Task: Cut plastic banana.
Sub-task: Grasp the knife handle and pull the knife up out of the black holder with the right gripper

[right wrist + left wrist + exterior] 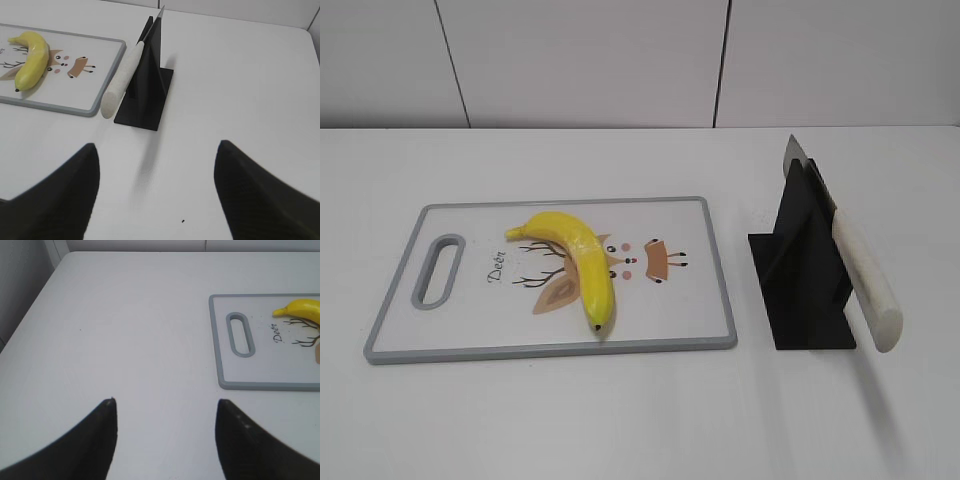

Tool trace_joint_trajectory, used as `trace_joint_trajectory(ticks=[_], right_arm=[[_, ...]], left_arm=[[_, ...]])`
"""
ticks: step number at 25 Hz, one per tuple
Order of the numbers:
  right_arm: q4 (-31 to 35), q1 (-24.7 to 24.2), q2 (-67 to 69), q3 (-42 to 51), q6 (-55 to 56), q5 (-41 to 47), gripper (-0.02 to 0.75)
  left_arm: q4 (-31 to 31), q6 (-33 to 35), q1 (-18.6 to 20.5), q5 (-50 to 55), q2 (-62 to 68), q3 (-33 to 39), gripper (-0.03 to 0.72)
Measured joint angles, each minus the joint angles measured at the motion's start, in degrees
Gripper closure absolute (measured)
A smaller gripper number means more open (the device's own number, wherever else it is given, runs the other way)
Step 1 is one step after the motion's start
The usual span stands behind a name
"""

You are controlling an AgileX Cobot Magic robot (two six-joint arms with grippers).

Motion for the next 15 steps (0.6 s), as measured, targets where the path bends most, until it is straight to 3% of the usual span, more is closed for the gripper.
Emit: trace_joint_trajectory(ticks=[7,15], right_arm=[[-0.2,0.0,1.2,-0.7,0.1,0.1,0.190],[-0.9,0.0,19.3,-8.7,0.6,3.8,0.191]], left_arm=[[0.0,0.0,0.0,0.0,0.0,0.0,0.101],[-0.1,0.0,0.0,0.0,0.0,0.0,0.099]])
